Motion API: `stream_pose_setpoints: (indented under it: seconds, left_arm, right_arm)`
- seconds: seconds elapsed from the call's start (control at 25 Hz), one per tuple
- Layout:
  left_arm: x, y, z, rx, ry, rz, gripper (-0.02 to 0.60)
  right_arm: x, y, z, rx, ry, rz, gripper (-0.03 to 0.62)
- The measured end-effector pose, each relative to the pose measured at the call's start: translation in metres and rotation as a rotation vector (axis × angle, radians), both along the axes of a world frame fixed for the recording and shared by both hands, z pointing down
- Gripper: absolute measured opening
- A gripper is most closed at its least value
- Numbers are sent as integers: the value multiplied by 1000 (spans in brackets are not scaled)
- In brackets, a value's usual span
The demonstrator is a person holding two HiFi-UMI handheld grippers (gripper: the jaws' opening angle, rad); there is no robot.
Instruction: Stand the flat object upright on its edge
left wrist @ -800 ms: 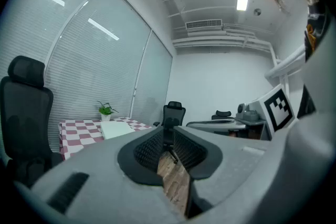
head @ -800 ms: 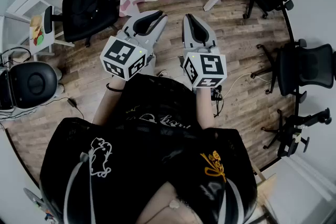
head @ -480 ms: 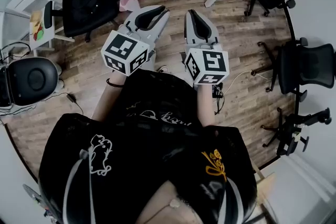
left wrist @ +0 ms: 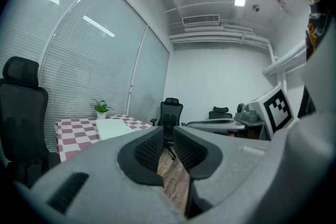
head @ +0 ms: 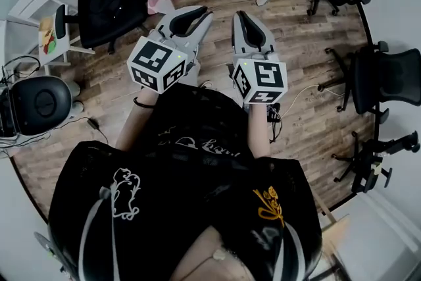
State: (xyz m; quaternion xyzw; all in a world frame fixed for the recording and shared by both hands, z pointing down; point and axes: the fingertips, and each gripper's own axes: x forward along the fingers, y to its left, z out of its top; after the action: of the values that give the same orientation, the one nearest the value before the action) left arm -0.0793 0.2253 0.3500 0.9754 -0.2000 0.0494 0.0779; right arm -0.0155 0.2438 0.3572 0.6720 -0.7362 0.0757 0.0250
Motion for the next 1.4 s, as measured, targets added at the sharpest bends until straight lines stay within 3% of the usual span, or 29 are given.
stream_pose_setpoints:
  seconds: [0.4,0.72,1.12,1.4]
  left_arm:
    - [17,-17,8,-8,-40,20,66]
    - [42,-60,19,-45,-44,32,66]
    - [48,-173,20,-84,-33,-12,66]
    - [57,-244,22,-103,-22,13,66]
  right_arm:
    - [19,-18,8,-13,-26,20,28]
    - [45,-56,19,-48,-32,44,28]
    - [59,-159,25,-101,-39,27,28]
    - [71,-223,28,-134,-29,59,28]
